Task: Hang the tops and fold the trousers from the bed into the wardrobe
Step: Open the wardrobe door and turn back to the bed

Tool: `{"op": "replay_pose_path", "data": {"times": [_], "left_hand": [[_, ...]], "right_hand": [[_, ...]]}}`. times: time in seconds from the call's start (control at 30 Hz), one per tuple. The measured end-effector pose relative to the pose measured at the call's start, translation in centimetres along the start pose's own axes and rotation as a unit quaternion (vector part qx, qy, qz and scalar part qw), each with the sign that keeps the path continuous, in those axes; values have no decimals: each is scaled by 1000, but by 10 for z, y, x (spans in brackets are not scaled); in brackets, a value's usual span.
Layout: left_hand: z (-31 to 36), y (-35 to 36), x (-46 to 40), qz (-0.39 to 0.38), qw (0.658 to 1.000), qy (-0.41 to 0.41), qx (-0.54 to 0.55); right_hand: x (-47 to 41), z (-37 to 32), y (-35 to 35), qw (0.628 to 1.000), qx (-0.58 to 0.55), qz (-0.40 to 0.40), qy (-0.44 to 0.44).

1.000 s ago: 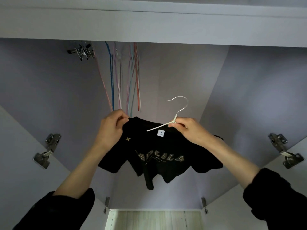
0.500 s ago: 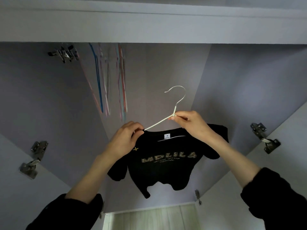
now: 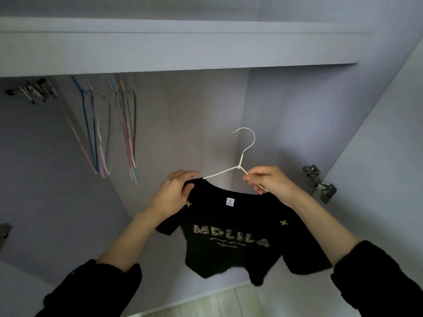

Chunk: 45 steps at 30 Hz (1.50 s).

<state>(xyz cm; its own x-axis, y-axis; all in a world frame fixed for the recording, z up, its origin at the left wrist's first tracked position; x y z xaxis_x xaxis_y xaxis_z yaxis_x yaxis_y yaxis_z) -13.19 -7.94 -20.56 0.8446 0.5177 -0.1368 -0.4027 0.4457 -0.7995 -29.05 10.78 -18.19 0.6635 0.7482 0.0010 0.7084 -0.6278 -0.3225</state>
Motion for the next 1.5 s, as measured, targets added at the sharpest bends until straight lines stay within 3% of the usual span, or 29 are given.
{"op": "replay_pose_path", "data": {"times": [0.1,0.2,0.37,0.47,0.57,0.87,1.1,1.2,1.37,1.5], "left_hand": [[32,-3,-17,18,998,45,-43],[75,-16,-26,128,978,135,-91],[133,-40,-41,316,890,208,-255],[144,-56,-56,380,851,148,-330],[140,-64,-69,403,832,112,-364],[132,-62,-76,452,796,128,-381],[133,-57,-81,485,775,127,-383],[133,-57,-81,486,776,128,-382],[135,-57,-79,482,779,125,-381],[136,-56,-77,469,790,119,-376]], "right_hand": [[-14,14,-22,997,-65,4,34],[-31,23,-39,990,-132,4,54],[-67,26,-57,975,-219,26,34],[-88,14,-61,954,-295,42,16],[-112,-4,-64,944,-325,52,-5],[-181,-37,-90,929,-350,103,-57],[-211,-38,-103,928,-353,119,-24],[-215,-34,-109,932,-336,133,-11],[-218,-33,-125,936,-267,228,3],[-216,-31,-128,954,-193,231,9]]}}
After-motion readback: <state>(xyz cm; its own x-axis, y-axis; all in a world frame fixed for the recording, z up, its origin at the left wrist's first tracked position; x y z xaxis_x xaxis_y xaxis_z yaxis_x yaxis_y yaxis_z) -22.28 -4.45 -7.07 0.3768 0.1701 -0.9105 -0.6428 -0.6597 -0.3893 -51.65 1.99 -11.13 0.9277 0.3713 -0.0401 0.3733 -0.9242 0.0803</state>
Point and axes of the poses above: each hand's wrist, its own x-axis away from the middle knuckle, its own y-axis out of the palm, z = x × y, the point moved 3 cm from there along -x, towards the middle knuckle, and after that the axes turned 11 degrees about -y, right-handed, at the moved point
